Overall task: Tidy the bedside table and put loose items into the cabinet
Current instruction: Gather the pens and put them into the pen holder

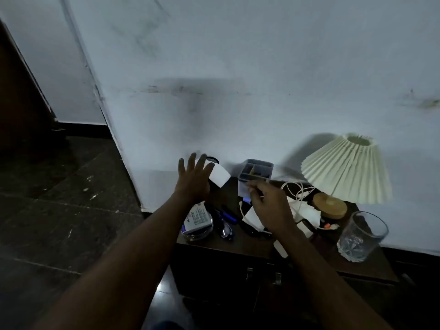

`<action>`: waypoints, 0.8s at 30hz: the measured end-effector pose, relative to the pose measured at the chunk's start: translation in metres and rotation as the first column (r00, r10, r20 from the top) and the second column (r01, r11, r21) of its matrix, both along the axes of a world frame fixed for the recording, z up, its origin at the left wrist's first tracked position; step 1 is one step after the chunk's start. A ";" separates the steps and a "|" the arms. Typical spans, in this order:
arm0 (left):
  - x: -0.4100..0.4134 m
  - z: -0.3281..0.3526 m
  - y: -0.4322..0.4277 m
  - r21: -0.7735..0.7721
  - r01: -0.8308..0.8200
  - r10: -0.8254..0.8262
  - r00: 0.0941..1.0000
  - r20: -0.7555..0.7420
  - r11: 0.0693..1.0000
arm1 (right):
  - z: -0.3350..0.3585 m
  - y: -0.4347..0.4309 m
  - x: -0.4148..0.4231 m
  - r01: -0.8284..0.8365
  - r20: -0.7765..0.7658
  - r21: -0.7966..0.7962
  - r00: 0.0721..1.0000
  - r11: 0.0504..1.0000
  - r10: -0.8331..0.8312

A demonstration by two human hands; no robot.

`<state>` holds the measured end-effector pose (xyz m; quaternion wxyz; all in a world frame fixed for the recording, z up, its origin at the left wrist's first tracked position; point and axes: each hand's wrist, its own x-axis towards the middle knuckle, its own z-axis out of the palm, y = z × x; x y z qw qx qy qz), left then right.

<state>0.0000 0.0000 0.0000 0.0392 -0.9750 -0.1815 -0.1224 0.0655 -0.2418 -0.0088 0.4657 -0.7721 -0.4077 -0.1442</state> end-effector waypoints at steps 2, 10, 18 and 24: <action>0.009 0.001 0.005 0.089 0.008 -0.004 0.999 -0.045 0.996 | -0.001 0.000 0.005 0.008 -0.050 0.045 0.999 0.999 -0.005; 0.030 -0.008 0.030 0.275 0.201 -0.179 0.979 -0.102 0.940 | -0.009 -0.007 0.020 0.067 -0.071 0.149 0.996 0.987 -0.057; 0.031 -0.011 0.010 0.204 0.216 -0.269 0.918 0.291 0.955 | -0.008 -0.005 0.037 0.030 -0.124 0.091 0.992 0.995 -0.019; 0.033 0.010 -0.047 -0.909 0.139 0.209 0.949 0.236 0.394 | -0.006 0.017 0.036 -0.094 -0.757 0.253 0.601 0.963 0.258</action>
